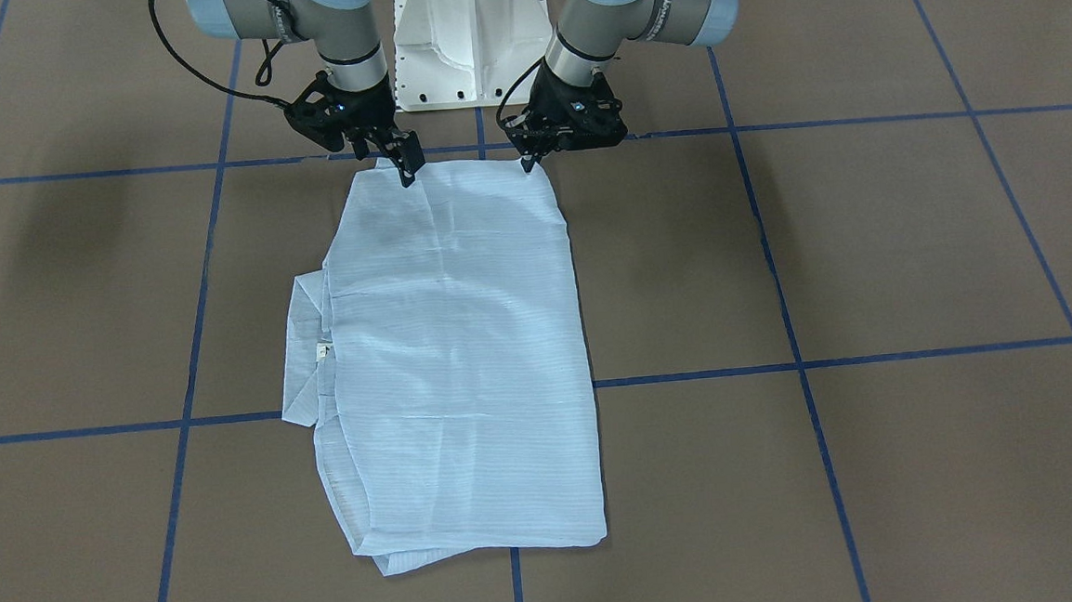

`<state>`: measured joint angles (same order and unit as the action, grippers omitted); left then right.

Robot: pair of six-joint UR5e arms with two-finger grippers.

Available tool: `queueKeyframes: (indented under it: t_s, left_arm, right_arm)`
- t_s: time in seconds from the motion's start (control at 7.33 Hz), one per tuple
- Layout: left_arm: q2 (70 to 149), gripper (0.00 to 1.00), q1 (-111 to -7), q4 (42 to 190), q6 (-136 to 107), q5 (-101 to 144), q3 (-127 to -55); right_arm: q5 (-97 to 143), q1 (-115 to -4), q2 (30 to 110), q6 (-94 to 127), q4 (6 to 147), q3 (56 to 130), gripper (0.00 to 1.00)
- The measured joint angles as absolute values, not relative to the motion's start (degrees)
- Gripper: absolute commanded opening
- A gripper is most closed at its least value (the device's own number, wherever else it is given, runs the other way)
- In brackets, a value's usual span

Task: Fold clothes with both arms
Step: 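Grasp the near shirt corners with both grippers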

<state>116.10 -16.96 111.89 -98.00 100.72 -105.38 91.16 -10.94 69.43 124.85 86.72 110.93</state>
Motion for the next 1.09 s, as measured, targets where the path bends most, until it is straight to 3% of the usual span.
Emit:
queueKeyframes:
  t_s: [0.55,1.09]
  left_arm:
    - [116.1,0.00,-17.0,111.9,-98.0,100.7,-105.4]
    - [116.0,0.00,-17.0,111.9,-98.0,100.6,-105.3]
  right_arm:
    - [91.5,-10.8,69.5,124.6,86.8,110.6,0.66]
    - [92.2,-10.6,69.3,124.5,86.8,110.7,0.66]
